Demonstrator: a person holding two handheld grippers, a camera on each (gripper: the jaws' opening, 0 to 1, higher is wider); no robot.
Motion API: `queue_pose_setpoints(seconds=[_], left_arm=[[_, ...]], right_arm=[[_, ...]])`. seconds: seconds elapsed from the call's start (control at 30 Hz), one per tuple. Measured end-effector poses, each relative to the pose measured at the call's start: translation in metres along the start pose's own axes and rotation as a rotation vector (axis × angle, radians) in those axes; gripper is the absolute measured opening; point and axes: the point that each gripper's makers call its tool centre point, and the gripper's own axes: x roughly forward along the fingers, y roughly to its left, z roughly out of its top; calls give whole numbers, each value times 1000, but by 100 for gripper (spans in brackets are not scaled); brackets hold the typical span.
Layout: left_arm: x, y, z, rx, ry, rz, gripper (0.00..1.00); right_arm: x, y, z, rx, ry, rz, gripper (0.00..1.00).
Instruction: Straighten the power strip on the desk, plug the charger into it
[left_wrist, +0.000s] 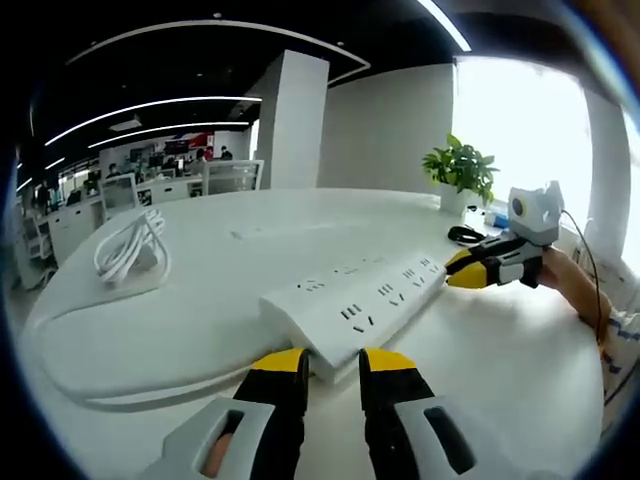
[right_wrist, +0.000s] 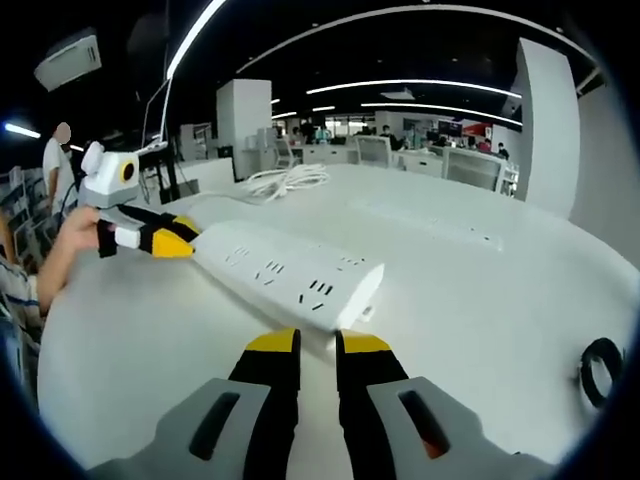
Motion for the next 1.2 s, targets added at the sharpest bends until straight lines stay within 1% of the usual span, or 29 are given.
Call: queue_pose_setpoints(seconds=[0.07,0.2,0.5,0.63,0.83,1.07,1.2], left_arm=[[0,-1,0,-1,0,-4,21],[0,-3,0,-4,1,-11,21],[0,-7,0,-5,5,-17,21],[0,-8,0,-3,7,-20,21],[-1,-11,-1,7,14,-19,21],[-2,-12,-2,13,18,-23,21],[-2,-14,-3,12,20,-27,21]], right_arm=[[-2,-1,-1,41,3,-2,12],[-4,-2,-2,74,3,-7,11],[-6,1,-4,74,16,-13,11],[-7,2,-5,65,26,-15,12],[-10,3,-6,72,44,-8,12],[-11,4,-7,48,65,-8,12],[-13,6,-9,50,74,-2,12]])
